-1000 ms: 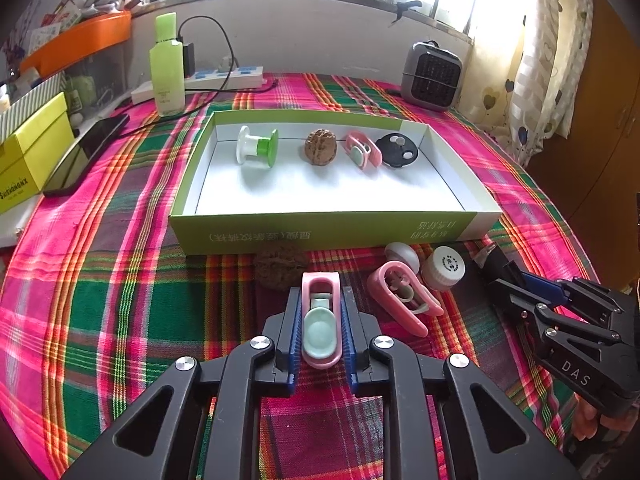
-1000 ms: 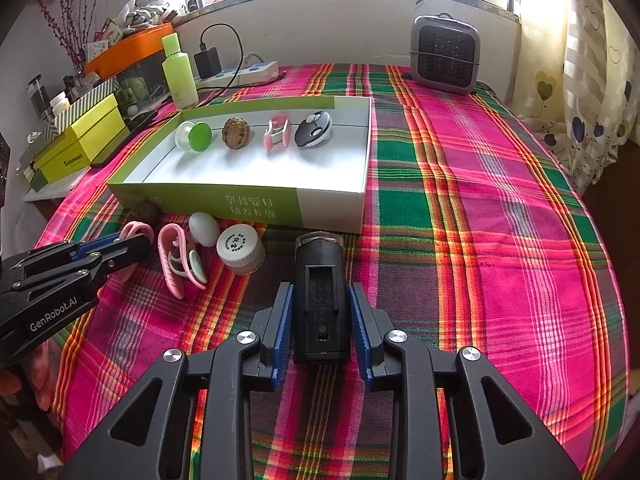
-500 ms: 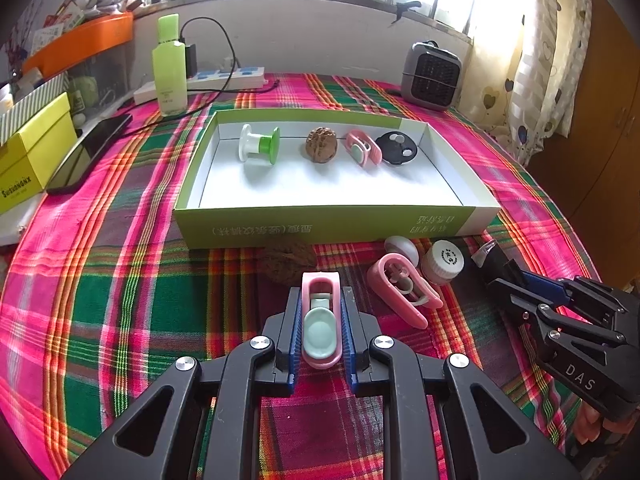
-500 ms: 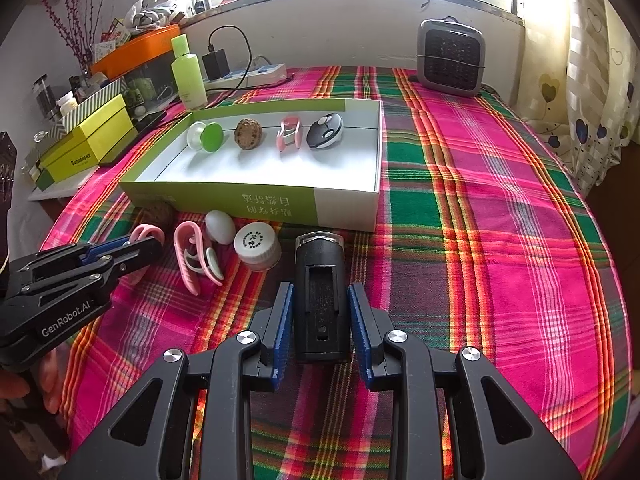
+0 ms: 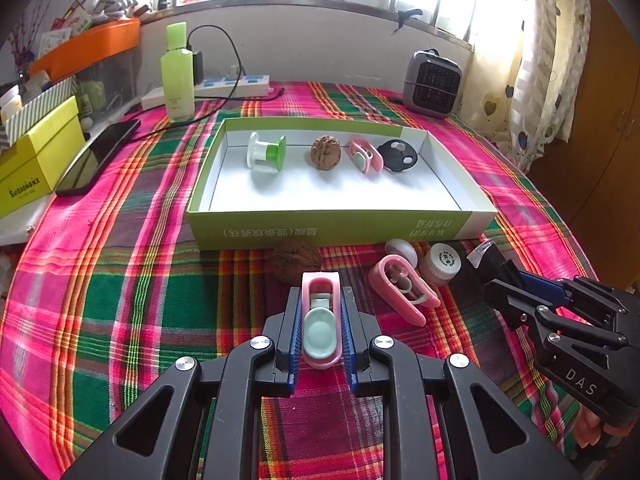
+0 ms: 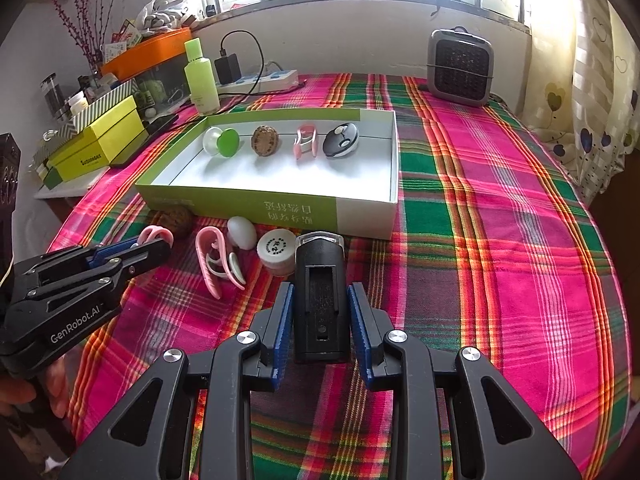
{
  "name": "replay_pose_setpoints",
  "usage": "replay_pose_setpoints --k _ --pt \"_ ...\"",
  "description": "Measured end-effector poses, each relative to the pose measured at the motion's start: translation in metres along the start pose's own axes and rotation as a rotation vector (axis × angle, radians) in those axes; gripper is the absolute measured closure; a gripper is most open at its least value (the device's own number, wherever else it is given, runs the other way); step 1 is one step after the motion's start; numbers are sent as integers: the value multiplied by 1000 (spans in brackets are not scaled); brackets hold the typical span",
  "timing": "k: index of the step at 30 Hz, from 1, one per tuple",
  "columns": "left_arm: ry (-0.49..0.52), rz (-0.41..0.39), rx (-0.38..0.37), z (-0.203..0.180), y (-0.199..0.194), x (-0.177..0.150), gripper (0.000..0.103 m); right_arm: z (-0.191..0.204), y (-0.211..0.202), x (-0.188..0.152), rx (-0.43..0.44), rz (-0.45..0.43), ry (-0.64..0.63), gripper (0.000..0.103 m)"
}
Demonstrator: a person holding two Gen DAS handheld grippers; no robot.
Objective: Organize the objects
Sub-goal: 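Lift the black device and pink-and-mint clip with both tools, then carry the black device and pink-and-mint clip with both tools over the box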
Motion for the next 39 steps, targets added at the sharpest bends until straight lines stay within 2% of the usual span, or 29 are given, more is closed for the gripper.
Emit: replay_pose_setpoints --k 16,26,29,39 --pt "-5 -47 -1 1 -12 15 87 14 -3 15 29 -34 -17 74" --pt "-14 -48 0 5 -10 20 87 20 -1 20 43 -36 -25 74" --pt "-18 -50 -7 5 -11 21 87 22 0 25 81 -31 1 74" --pt "-24 -61 -6 10 -6 37 87 34 6 42 81 -56 -32 74"
Point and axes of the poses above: each gripper's, at about its wrist camera, not at the fingertips, and y roughly the way its jaws point, z to its left, x to its top, the point moved 6 cm from there along y, roughly the way its jaws point, and after that the axes turned 11 degrees about -z, right-handed, at the moved point
